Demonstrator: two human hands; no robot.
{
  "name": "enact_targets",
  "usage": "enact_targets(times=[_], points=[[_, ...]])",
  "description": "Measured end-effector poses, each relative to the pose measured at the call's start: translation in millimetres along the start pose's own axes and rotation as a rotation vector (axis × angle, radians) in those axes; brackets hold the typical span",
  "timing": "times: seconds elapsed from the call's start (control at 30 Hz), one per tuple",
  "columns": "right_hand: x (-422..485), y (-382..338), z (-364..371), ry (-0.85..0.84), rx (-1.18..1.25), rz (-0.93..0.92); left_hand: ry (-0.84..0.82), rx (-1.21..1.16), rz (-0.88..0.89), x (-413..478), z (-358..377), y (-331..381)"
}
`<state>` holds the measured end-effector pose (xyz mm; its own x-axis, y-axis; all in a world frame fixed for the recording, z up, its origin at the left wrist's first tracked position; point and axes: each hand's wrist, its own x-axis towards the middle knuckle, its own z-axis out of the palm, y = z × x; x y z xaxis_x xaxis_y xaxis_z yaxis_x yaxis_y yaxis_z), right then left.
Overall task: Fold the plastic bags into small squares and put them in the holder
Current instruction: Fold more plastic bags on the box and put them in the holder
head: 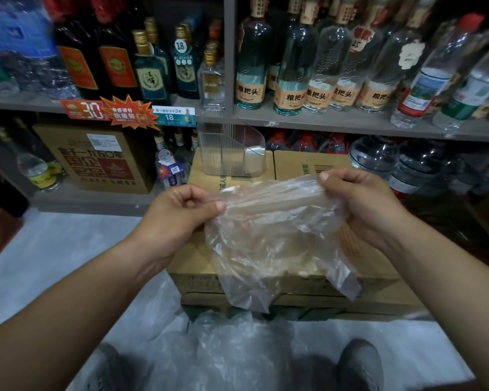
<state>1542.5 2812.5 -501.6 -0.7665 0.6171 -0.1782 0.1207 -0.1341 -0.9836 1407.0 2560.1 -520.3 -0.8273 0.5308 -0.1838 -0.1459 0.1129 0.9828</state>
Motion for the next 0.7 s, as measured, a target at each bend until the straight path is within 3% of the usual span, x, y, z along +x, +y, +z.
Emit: enact_targets(times=[0.17,0.3,0.43,0.57,0.63,0.7], points=[[3.9,-5.1,0.6,-0.116,-0.003,0.166,-0.045,0.022,0.060,-3.2,6.5,1.3],[2.3,-7.2,-1.4,-0.260,-0.247,0.357,-0.070,0.022,0.092,-4.1,6.1,0.8],[2.4,-3.3,-1.6,-0.267,-0.281,0.207,-0.058,0.025,0.084,-4.2,1.8,-0.6],[5.9,-3.0,-0.4,-0.169,-0.187,0.065,-0.026,0.021,0.073,-3.5,-0.6,-1.0],[5.4,-3.9,1.2,-0.111,-0.138,0.037,-0.025,0.021,0.076,-4.0,0.2,-1.1],[3.3,-5.7,1.8,-0.162,-0.124,0.076,-0.034,0.025,0.085,-5.1,1.3,-0.9]])
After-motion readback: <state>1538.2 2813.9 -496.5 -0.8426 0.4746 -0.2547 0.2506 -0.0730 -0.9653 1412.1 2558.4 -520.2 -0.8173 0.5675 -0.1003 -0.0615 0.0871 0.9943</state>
